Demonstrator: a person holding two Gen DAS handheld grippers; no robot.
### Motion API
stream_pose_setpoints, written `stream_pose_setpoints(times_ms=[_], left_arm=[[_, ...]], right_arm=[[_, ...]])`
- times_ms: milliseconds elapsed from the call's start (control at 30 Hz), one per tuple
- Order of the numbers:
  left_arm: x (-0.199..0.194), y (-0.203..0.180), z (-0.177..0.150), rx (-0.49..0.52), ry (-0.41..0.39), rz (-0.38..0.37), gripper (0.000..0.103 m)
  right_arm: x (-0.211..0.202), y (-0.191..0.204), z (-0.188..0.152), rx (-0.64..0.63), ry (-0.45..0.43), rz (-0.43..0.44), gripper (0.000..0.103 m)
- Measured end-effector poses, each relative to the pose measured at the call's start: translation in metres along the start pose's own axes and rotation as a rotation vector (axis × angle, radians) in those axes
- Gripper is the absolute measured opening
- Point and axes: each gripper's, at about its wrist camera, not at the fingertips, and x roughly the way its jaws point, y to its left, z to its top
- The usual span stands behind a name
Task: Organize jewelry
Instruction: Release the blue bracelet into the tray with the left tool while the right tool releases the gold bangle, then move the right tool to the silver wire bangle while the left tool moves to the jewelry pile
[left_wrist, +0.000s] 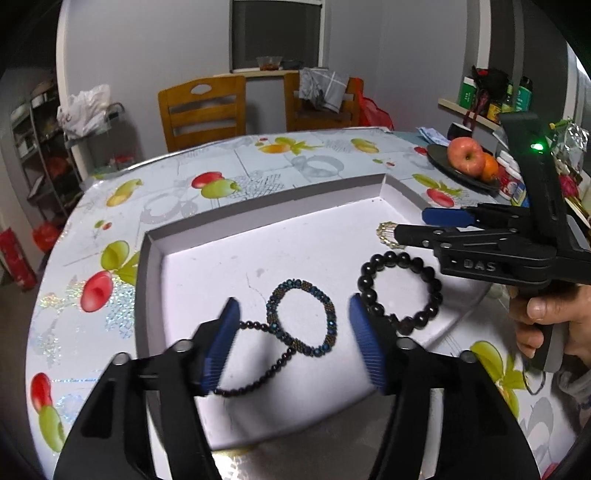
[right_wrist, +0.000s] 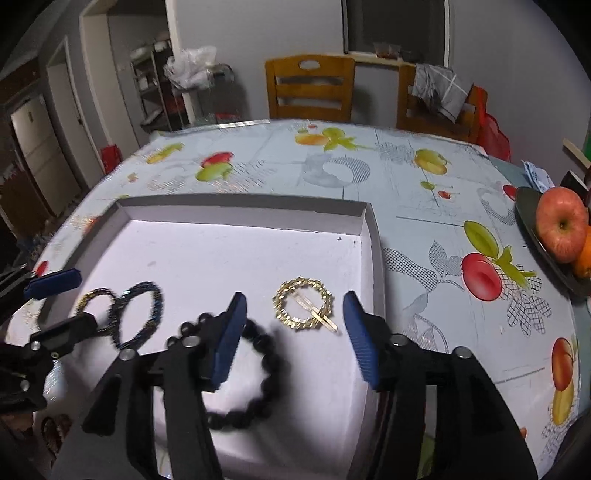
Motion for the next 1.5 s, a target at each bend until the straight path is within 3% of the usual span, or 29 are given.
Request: stream_pose_setpoints(times_ms=[67, 300, 400, 833, 1133, 1467, 1500], left_arm=[[-0.008, 0.000, -0.004, 0.000, -0.012, -0.007, 0.074], [-0.031, -0.005, -0.021, 0.007, -0.029, -0.037, 0.077], [-0.044, -0.009, -0.030, 0.017, -0.035, -0.052, 0.077], [-0.090, -0.017, -0.077, 0.059, -0.048, -0.079, 0.079], [-0.096, -0.017, -0.113, 0.038, -0.002, -0.089, 0.079], [-0.091, -0.009, -0.119, 0.003, 0.039, -0.094, 0.079], [-0.089, -0.009, -0.119, 0.001, 0.047, -0.092, 0.079]], right_arm=[[-0.017, -0.001, -0.006, -0.009, -0.026, 0.013, 0.056], [-0.071, -0.018, -0.033, 0.005, -0.078, 0.023, 0.057], [-0.089, -0.026, -0.051, -0.002, -0.069, 0.025, 0.062], [-0.139, -0.025, -0.143, -0.014, -0.016, 0.059, 0.063], [-0.142, -0.002, -0.168, -0.095, 0.054, 0.051, 0.063], [-0.128, -0.004, -0.173, -0.090, 0.097, 0.017, 0.063], [-0.127, -0.004, -0.173, -0.092, 0.097, 0.014, 0.058]])
